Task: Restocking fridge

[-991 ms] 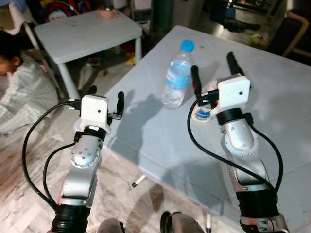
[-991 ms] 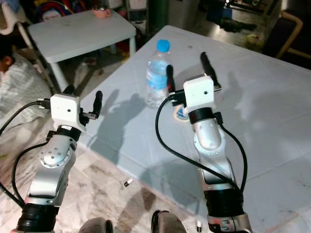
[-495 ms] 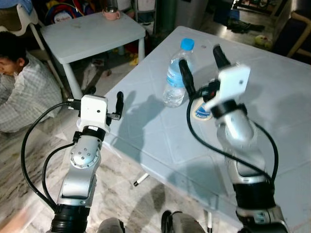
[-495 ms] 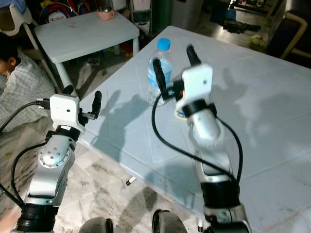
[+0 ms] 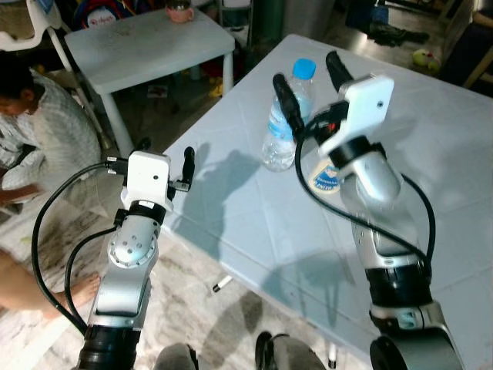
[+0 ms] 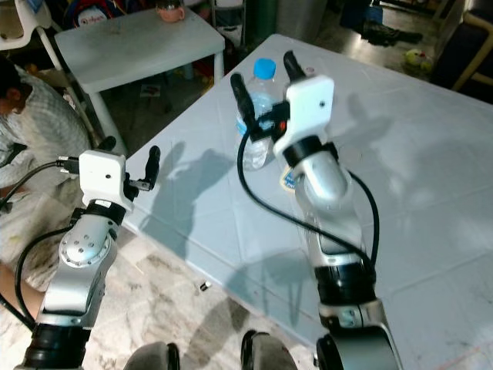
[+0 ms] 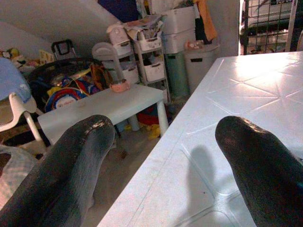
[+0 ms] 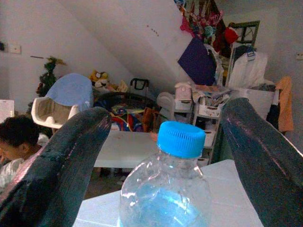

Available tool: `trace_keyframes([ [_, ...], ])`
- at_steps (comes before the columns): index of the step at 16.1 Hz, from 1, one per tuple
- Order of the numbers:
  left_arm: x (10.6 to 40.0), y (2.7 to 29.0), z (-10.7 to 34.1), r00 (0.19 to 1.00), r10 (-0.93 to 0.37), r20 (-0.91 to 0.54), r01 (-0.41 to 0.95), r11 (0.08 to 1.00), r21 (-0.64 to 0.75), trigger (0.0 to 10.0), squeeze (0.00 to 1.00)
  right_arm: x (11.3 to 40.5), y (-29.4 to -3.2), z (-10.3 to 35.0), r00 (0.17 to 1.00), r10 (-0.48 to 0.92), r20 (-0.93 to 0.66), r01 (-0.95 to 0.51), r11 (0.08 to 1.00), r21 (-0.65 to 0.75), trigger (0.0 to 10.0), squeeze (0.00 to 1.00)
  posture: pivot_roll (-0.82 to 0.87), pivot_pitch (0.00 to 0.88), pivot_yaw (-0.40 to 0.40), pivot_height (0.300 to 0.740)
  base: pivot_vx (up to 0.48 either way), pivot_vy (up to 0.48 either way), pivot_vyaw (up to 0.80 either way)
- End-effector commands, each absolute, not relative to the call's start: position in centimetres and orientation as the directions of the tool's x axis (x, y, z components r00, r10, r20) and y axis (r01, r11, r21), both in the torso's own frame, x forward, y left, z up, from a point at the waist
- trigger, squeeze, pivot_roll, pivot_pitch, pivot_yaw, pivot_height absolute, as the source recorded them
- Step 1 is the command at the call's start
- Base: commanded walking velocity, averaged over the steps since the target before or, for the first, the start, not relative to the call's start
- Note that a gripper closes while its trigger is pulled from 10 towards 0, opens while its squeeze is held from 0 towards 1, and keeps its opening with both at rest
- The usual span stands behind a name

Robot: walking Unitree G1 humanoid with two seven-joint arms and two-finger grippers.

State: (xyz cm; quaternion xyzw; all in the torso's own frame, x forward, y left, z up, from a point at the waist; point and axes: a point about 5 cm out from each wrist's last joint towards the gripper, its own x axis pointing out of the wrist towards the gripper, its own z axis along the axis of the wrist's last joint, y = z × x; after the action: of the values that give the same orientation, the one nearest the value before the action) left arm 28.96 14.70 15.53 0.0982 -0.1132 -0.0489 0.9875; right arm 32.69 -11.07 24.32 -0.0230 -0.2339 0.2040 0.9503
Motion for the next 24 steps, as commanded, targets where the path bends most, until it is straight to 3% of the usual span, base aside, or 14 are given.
trace_keyframes([
  [1, 28.8, 14.6, 15.6, 0.968, -0.131, 0.212, 0.085, 0.974, 0.212, 10.0, 0.0, 33.2, -11.1, 24.6, 0.817, 0.387, 0.428, -0.378, 0.919, -0.109, 10.0, 0.0, 0.08, 0.125, -0.011, 0.74, 0.0, 0.0, 0.0],
  [6, 28.6, 14.2, 15.4, 0.969, -0.143, 0.201, 0.1, 0.973, 0.209, 10.0, 0.0, 35.0, -10.0, 24.7, 0.861, 0.367, 0.353, -0.382, 0.924, -0.03, 10.0, 0.0, 0.08, 0.128, -0.015, 0.74, 0.0, 0.0, 0.0],
  [7, 28.5, 14.1, 15.2, 0.97, -0.145, 0.196, 0.103, 0.973, 0.208, 10.0, 0.0, 35.2, -9.9, 24.7, 0.866, 0.365, 0.341, -0.38, 0.925, -0.025, 6.5, 0.0, 0.08, 0.129, -0.015, 0.74, 0.0, 0.0, 0.0],
  [8, 28.4, 14.1, 15.1, 0.971, -0.146, 0.191, 0.106, 0.973, 0.206, 10.0, 0.0, 35.3, -9.8, 24.8, 0.867, 0.366, 0.339, -0.38, 0.925, -0.027, 4.6, 0.0, 0.07, 0.128, -0.014, 0.74, 0.0, 0.0, 0.0],
  [9, 28.3, 14.0, 14.9, 0.971, -0.151, 0.183, 0.112, 0.972, 0.204, 10.0, 0.0, 35.5, -9.6, 24.9, 0.864, 0.377, 0.334, -0.39, 0.92, -0.028, 3.1, 0.0, 0.07, 0.129, -0.015, 0.74, 0.0, 0.0, 0.0],
  [11, 28.2, 13.7, 14.8, 0.971, -0.158, 0.177, 0.122, 0.972, 0.201, 10.0, 0.0, 35.8, -9.2, 25.1, 0.866, 0.39, 0.312, -0.404, 0.915, -0.021, 1.1, 0.0, 0.07, 0.134, -0.024, 0.74, 0.0, 0.0, 0.0],
  [12, 28.2, 13.6, 14.7, 0.972, -0.159, 0.176, 0.123, 0.972, 0.2, 10.0, 0.0, 35.9, -9.1, 25.2, 0.867, 0.394, 0.305, -0.407, 0.913, -0.024, 1.8, 0.0, 0.07, 0.134, -0.024, 0.74, 0.0, 0.0, 0.0],
  [18, 28.0, 13.5, 14.3, 0.972, -0.178, 0.152, 0.146, 0.969, 0.202, 10.0, 0.0, 36.4, -8.8, 25.3, 0.892, 0.392, 0.224, -0.4, 0.916, -0.009, 2.0, 0.0, 0.06, 0.147, -0.038, 0.74, 0.0, 0.0, 0.0],
  [20, 28.1, 13.4, 14.3, 0.972, -0.179, 0.149, 0.148, 0.968, 0.201, 10.0, 0.0, 36.4, -9.0, 25.3, 0.901, 0.385, 0.2, -0.392, 0.92, -0.004, 1.5, 0.0, 0.06, 0.144, -0.041, 0.74, 0.0, 0.0, 0.0],
  [21, 28.1, 13.4, 14.2, 0.973, -0.181, 0.146, 0.15, 0.968, 0.199, 10.0, 0.0, 36.4, -9.3, 24.9, 0.914, 0.369, 0.172, -0.375, 0.927, 0.003, 0.6, 0.0, 0.06, 0.142, -0.044, 0.74, 0.0, 0.0, 0.0],
  [24, 28.0, 13.4, 14.1, 0.973, -0.183, 0.138, 0.155, 0.968, 0.196, 10.0, 0.0, 36.4, -9.9, 24.2, 0.928, 0.348, 0.134, -0.352, 0.936, 0.011, 0.5, 0.0, 0.07, 0.139, -0.041, 0.74, 0.0, 0.0, 0.0],
])
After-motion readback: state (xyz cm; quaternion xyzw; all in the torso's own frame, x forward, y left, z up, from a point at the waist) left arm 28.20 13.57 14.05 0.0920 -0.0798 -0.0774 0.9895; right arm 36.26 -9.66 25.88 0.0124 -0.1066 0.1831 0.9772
